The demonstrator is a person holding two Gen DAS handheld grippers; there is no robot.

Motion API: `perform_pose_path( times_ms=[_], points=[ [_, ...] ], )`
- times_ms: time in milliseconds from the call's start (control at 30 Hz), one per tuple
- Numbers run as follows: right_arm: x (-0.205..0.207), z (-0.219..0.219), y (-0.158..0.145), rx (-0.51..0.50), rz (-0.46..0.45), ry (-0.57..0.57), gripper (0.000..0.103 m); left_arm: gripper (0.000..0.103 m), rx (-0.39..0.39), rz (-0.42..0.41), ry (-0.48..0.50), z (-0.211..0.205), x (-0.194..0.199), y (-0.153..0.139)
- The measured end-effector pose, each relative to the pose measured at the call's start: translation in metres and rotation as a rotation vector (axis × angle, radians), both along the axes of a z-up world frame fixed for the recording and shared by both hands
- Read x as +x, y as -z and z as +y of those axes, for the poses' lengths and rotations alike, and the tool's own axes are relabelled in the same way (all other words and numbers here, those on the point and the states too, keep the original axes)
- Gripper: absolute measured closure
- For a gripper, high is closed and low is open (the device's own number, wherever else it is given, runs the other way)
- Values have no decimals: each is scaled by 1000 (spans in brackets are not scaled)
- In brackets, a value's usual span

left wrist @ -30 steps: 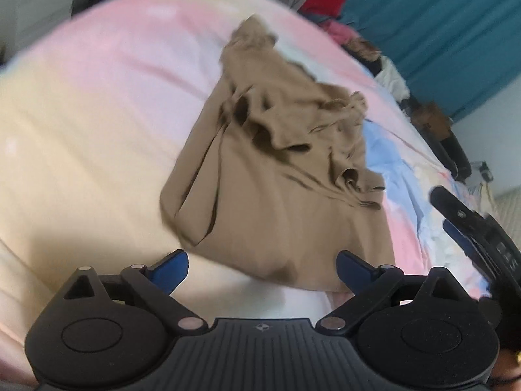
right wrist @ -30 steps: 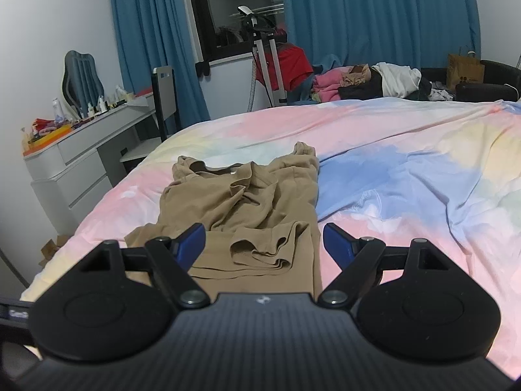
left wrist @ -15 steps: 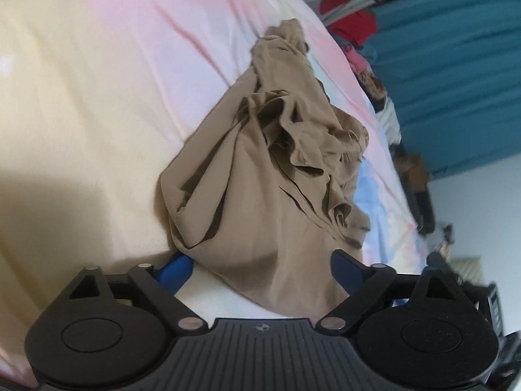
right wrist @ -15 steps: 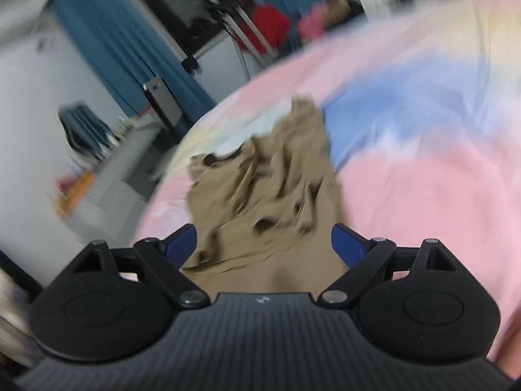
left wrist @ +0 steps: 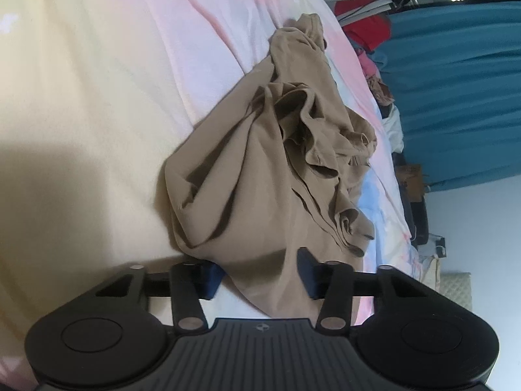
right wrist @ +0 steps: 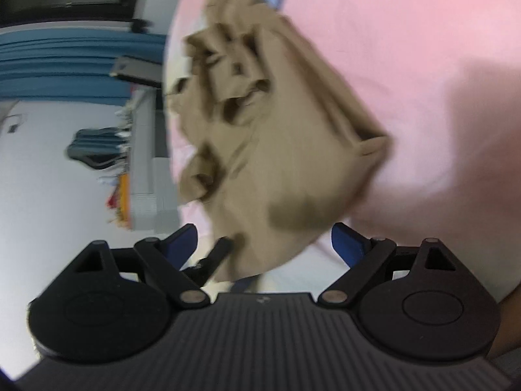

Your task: Fold clothes

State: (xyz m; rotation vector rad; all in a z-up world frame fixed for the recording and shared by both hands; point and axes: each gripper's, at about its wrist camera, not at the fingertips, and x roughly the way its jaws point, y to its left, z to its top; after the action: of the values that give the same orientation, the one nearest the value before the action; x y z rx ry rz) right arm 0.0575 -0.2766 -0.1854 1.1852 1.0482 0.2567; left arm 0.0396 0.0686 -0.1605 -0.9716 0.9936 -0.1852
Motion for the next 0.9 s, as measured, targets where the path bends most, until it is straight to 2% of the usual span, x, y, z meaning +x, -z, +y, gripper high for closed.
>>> perform_pose_path(
  times_ms=[33, 67, 133, 167, 200, 233, 300, 500, 700, 767, 900],
  points=[
    [1, 0, 4, -16, 22, 11, 18, 71, 3, -2, -7, 0, 1, 0],
    [0, -2, 8, -17, 41, 34, 27, 75, 8, -4, -13, 1, 1, 0],
    [0, -7, 14, -22, 58, 82, 30, 86, 10, -15, -24, 2, 2, -2],
    [1, -9, 15, -27, 56, 107, 41, 89, 9, -25, -29, 2, 2, -3],
    [2, -9, 14, -43, 47, 118, 56, 90, 10, -35, -31, 3, 2, -4],
    [4, -9, 12, -59, 37, 129, 63, 91, 11, -46, -32, 3, 2, -6],
    [4, -8, 6, -85, -8, 140, 85, 94, 20, -80, -31, 1, 2, -12],
    [-7, -2, -41, -140, -216, 143, 90, 96, 7, -223, -31, 4, -12, -55],
    [-35, -19, -98, -116, -327, 156, 90, 97, -36, -327, -30, 3, -44, -112],
    [-52, -21, -111, -107, -340, 151, 90, 97, -32, -344, -31, 1, -65, -126],
    [-90, -26, -130, -87, -341, 146, 90, 96, -64, -296, -46, -1, -109, -138]
  ],
)
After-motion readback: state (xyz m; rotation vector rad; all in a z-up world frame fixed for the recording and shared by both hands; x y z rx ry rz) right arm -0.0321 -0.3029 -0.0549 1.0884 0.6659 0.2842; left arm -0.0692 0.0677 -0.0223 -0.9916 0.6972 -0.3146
